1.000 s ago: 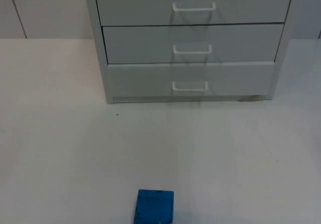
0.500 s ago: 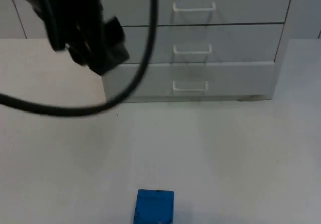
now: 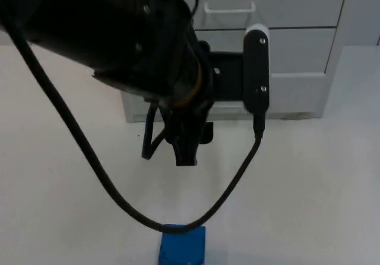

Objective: Open the drawer with the left hand, place the block into the drawer with the right hand, then close the drawer with the left hand.

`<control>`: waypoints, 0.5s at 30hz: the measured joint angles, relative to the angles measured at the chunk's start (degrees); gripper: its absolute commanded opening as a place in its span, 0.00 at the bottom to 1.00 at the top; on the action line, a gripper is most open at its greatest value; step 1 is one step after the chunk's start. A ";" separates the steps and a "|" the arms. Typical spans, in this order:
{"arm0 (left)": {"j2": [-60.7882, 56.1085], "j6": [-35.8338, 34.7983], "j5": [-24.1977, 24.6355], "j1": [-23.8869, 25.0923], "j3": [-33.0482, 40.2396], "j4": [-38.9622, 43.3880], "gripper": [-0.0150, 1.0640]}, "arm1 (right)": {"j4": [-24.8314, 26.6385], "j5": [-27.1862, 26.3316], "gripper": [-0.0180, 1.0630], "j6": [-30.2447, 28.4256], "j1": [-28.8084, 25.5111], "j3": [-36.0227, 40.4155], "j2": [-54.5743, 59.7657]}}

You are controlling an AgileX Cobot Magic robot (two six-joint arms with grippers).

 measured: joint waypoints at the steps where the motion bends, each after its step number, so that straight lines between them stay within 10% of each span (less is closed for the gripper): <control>1: 0.00 0.00 0.00 0.00 0.00 0.00 0.63 | 0.00 0.00 0.97 0.00 0.00 0.00 0.00; 15: 12.99 -10.99 -0.65 0.00 -9.63 14.11 0.63 | -1.11 -1.02 0.97 0.21 0.00 0.00 0.00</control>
